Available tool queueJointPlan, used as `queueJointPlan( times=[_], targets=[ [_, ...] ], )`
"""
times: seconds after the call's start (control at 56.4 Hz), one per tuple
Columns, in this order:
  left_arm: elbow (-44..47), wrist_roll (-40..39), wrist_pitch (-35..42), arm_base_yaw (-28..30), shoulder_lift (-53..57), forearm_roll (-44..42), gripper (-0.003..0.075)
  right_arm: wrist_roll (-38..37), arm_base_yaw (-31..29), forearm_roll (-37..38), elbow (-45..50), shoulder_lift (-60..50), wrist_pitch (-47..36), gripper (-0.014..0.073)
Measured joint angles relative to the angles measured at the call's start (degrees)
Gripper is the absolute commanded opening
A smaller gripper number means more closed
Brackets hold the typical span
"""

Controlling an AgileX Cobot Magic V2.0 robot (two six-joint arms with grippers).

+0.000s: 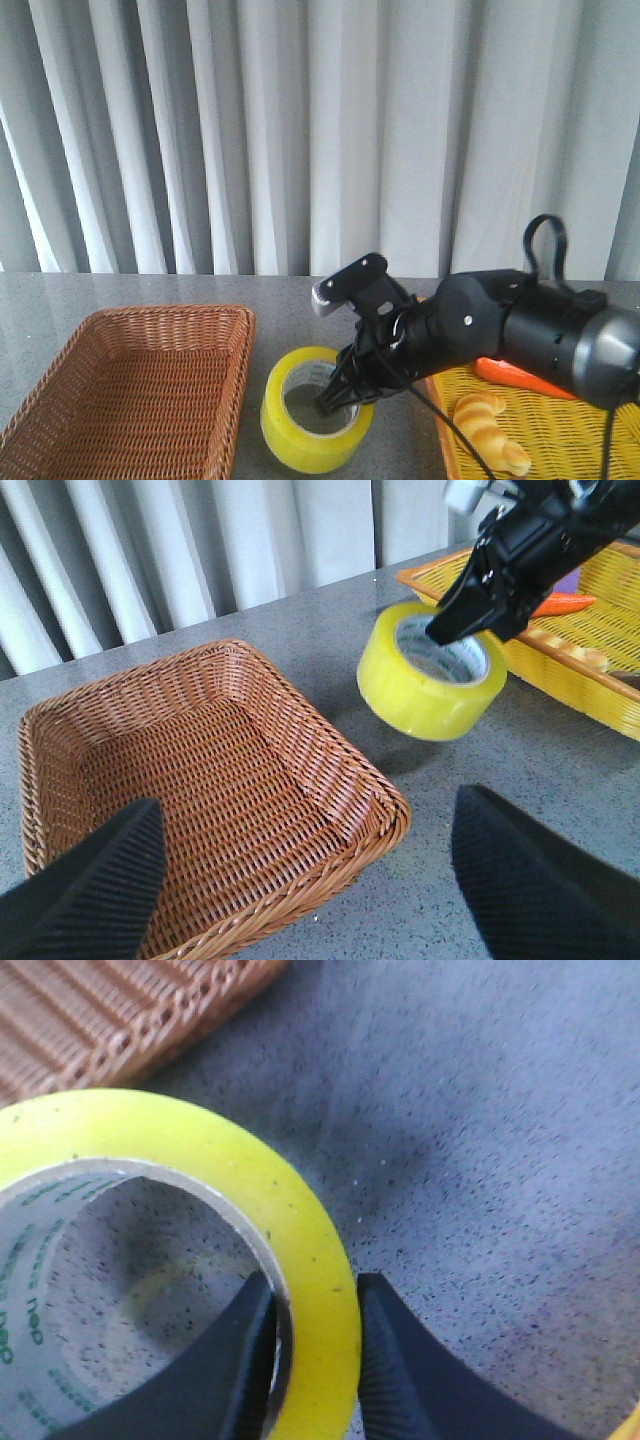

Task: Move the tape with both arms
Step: 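Lift the tape roll and carry it toward the brown basket, then set the tape roll on the table and open the right gripper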

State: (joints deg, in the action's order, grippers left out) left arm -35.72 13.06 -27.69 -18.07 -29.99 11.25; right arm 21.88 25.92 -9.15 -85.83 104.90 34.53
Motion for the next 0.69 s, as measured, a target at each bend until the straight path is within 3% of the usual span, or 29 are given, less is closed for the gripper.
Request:
queueJointPlan(
  times=[0.266, 0.532, 0.692],
  targets=[
    [0.0, 0.0, 0.0, 0.0, 0.0, 0.0, 0.0576, -0.2, 0.0, 6.7, 0.0, 3.3, 0.0, 0.0229],
    [0.0, 0.0, 0.0, 0.0, 0.0, 0.0, 0.0576, -0.4, 0.0, 8.1, -0.1, 3.3, -0.7, 0.0374],
    [0.0, 0.0, 0.0, 0.0, 0.0, 0.0, 0.0576, -2.2, 0.0, 8.3, -0.1, 2.1, -0.8, 0.0390]
  ],
)
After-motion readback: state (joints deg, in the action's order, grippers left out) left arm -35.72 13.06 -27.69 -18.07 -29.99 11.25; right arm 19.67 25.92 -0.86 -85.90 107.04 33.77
